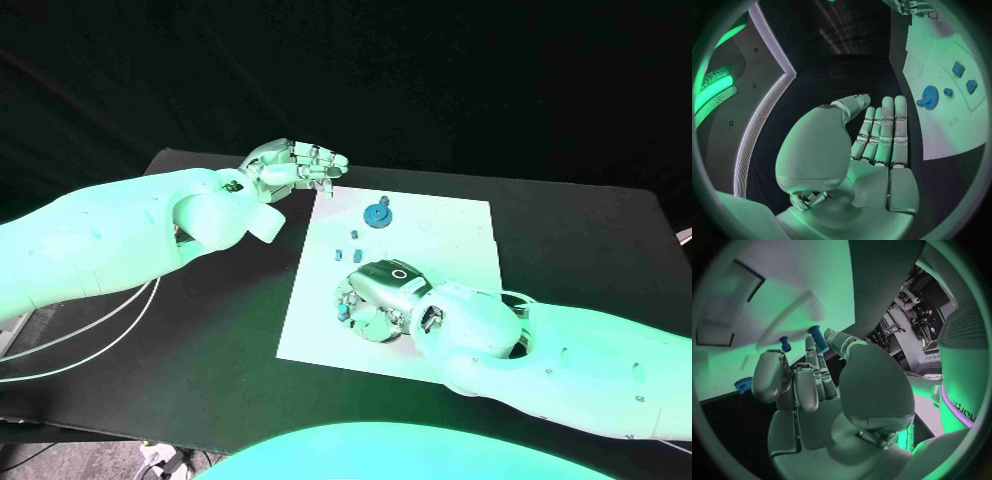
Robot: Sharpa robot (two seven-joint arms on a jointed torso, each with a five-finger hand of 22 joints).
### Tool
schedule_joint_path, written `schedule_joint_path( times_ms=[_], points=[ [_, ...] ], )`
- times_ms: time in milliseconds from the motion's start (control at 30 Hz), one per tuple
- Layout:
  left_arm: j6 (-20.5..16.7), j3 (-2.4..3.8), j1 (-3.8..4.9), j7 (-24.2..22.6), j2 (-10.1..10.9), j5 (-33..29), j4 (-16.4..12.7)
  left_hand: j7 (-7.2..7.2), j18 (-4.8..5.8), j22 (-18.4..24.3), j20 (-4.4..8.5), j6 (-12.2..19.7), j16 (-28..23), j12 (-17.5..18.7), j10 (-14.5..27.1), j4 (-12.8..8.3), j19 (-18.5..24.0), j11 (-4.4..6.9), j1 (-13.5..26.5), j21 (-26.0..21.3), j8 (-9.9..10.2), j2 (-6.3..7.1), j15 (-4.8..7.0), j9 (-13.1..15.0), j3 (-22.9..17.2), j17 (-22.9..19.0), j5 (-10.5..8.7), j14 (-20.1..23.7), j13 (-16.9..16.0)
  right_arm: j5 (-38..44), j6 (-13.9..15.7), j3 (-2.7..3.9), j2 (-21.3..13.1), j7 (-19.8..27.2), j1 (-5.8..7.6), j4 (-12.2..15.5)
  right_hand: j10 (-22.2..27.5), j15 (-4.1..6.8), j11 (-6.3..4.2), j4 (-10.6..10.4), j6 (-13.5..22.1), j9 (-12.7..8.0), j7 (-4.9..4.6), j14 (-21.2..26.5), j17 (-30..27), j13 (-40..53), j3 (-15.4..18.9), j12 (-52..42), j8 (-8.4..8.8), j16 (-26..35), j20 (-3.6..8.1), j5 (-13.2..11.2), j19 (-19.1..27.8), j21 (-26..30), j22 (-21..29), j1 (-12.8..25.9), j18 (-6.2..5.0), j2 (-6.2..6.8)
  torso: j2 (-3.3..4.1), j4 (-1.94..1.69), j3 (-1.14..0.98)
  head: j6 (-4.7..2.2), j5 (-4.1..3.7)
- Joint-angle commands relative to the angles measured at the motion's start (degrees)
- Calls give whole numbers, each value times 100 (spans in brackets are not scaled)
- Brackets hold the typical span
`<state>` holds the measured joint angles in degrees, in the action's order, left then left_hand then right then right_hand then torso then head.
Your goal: Assemble the parts on the task board
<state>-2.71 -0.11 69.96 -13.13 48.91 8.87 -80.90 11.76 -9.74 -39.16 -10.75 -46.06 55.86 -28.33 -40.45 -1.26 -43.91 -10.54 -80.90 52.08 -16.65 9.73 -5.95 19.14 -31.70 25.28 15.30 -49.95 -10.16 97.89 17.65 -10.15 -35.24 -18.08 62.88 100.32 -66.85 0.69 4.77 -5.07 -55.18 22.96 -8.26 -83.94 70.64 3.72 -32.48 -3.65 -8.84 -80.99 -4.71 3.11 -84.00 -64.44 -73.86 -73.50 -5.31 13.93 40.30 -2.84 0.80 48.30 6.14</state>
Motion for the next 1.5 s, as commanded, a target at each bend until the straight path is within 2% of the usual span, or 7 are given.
schedule_joint_path(
  times_ms=[33,700,833,1067,1167,1300,1500],
  points=[
    [106,4,3,-19,-3,1,-11,186,-82,5,-39,45,36,-38,49,8,-9,8,25,-24,-24,-31,-6,8,1,-6,24,41,5,54,-104,-6,-12,37,-7,-6,106,-53,8,9,45,-13,-5,-211,-32,5,55,1,43,40,-45,-19,-99,51,22,-18,38,51,-1,0,0,-26,13],
    [155,3,2,0,22,1,-4,185,-82,12,-39,40,45,-64,64,10,-12,8,28,-32,-49,-39,-7,13,-3,-12,25,48,9,-119,1043,45,-642,218,59,519,1157,-166,146,-167,395,-254,41,-144,-323,25,1458,-355,338,188,-157,122,20,657,385,-588,-66,-278,-25,22,-1,-75,-71],
    [158,-3,0,-2,21,1,7,185,-82,12,-39,40,45,-64,64,10,-12,8,28,-32,-49,-39,-7,13,-3,-12,25,48,9,-618,1294,89,-1047,287,217,737,734,-121,91,-263,204,-260,-112,-137,-365,74,1402,-673,261,213,-126,230,-40,543,318,-615,-46,-325,-33,24,0,-109,-160],
    [136,-31,-8,-23,25,-11,39,185,-81,13,-40,40,47,-68,70,10,-13,8,31,-33,-55,-35,-7,14,0,-13,24,48,11,-2447,934,119,-2025,188,582,846,-493,22,-110,-472,-111,-239,-25,-269,114,385,1260,-1325,43,-51,-22,295,-196,-111,-98,-401,63,-177,-99,75,15,-139,-500],
    [127,-41,-15,-32,33,-16,44,185,-81,13,-40,40,47,-68,70,10,-13,8,31,-33,-55,-35,-7,14,0,-13,24,48,11,-2859,661,112,-2371,100,631,857,-668,199,-282,-631,-119,-104,129,-368,598,1453,1463,-2381,-216,-325,159,331,-309,-745,-523,-218,178,-95,-117,92,12,-139,-628],
    [122,-50,-24,-38,40,-22,47,185,-81,13,-40,40,47,-68,70,10,-13,8,31,-33,-55,-35,-7,14,0,-13,24,48,11,-3088,440,83,-2703,-13,632,917,-1022,230,-339,-880,-66,128,211,-363,572,4841,1641,-5366,-595,-319,188,310,-305,-878,-643,-60,197,-187,-133,110,4,-131,-759],
    [123,-57,-37,-43,34,-28,45,184,-81,15,-41,43,51,-77,74,12,-14,8,38,-36,-62,-32,-8,14,4,-15,22,48,12,-2959,263,30,-3094,-321,543,1088,-1444,233,-359,-1076,60,309,229,-436,994,6876,1824,-7047,-943,-526,198,321,-361,-1259,-902,2,266,-249,-135,111,4,-127,-865]
  ],
)
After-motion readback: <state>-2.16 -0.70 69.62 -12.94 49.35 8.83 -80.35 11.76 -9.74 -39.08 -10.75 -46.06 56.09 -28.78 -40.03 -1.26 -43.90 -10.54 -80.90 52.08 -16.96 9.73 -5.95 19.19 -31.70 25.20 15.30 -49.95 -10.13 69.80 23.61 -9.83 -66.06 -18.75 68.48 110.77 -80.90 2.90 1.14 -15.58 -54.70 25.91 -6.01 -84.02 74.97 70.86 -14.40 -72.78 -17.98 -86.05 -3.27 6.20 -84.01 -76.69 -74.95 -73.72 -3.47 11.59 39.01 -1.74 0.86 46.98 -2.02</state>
